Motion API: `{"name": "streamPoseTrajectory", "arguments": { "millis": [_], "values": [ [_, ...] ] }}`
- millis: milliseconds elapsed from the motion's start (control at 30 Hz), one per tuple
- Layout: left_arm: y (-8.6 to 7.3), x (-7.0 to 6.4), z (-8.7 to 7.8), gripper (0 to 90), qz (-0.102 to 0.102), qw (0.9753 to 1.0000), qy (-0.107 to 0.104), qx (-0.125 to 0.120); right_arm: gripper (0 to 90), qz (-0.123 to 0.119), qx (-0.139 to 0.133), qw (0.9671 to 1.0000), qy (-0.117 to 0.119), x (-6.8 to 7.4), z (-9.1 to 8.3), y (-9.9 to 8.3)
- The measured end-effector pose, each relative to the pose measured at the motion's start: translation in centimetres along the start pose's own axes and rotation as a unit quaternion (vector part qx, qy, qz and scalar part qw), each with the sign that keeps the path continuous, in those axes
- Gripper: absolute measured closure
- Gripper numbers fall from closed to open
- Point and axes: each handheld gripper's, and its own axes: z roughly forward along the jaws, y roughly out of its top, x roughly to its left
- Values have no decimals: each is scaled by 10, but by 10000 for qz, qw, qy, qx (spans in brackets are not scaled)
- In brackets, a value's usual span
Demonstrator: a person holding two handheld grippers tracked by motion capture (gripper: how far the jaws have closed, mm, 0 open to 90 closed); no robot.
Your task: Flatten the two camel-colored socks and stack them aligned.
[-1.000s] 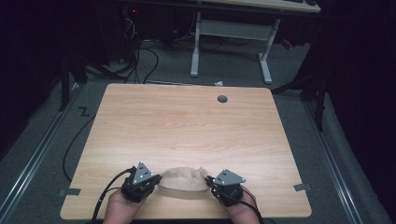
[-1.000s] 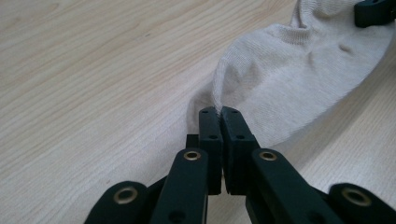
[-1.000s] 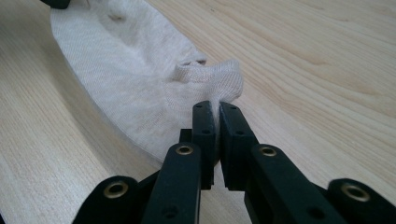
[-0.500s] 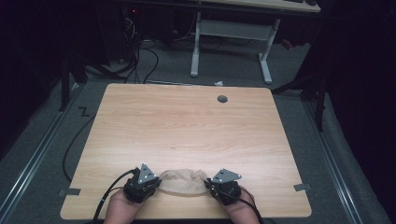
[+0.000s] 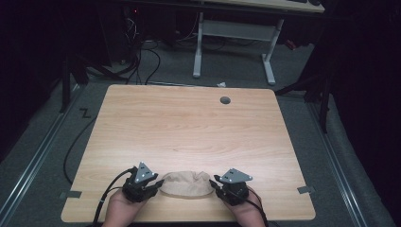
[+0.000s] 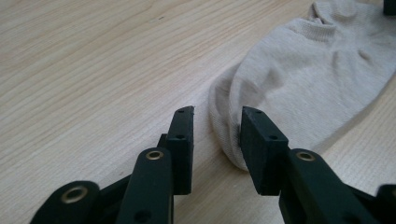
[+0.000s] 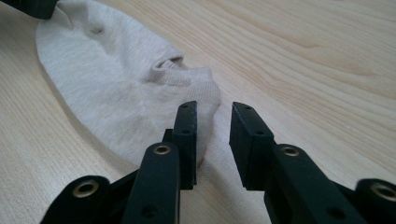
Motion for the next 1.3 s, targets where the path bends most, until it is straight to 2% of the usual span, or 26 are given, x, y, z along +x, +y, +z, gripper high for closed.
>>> {"name": "streamPoseTrajectory", "arguments": {
  "millis": [233,433,600,633,733,767,800,833,933,1000,1033,1067,1100,1167,1200,1300],
  "values": [
    [3,11,-6,649,-97,9998,95,-161,715,53,-97,9999,-120,-6,-2,1],
    [3,26,-13,640,-284,9988,223,-332,715,122,-167,9995,-221,-12,-3,2],
    [0,45,-14,623,-370,9975,455,-405,713,287,-217,9988,-323,-24,-1,1],
    [0,45,-14,622,-370,9975,455,-405,713,287,-217,9988,-323,-24,-1,1],
    [-7,65,-13,620,-411,9954,776,-392,704,442,-227,9977,-463,-38,3,0],
    [-7,65,-13,617,-411,9954,776,-392,704,442,-227,9977,-463,-38,3,0],
    [-11,79,-13,611,-629,9937,854,-362,694,593,-220,9965,-554,-50,8,2],
    [-13,85,-13,606,-751,9924,892,-380,688,640,-255,9958,-606,-56,10,4],
    [-18,98,-14,589,-942,9895,1031,-384,674,795,-299,9928,-841,-73,16,8],
    [-20,101,-12,583,-1008,9887,1048,-369,671,890,-339,9909,-946,-86,20,9],
    [-20,101,-12,580,-1008,9887,1048,-369,671,890,-339,9909,-946,-86,20,9],
    [-20,101,-11,576,-1006,9891,1031,-315,664,1100,-316,9889,-943,-95,21,7],
    [-20,99,-10,575,-970,9895,1028,-297,659,1104,-272,9888,-962,-96,21,7],
    [-20,96,-10,574,-904,9903,1015,-271,658,1103,-266,9888,-973,-96,20,6],
    [-20,91,-12,574,-797,9914,1011,-253,653,1077,-303,9892,-943,-93,17,5],
    [-18,88,-14,574,-765,9917,1002,-255,622,940,-301,9910,-899,-86,12,5]
  ]
}}
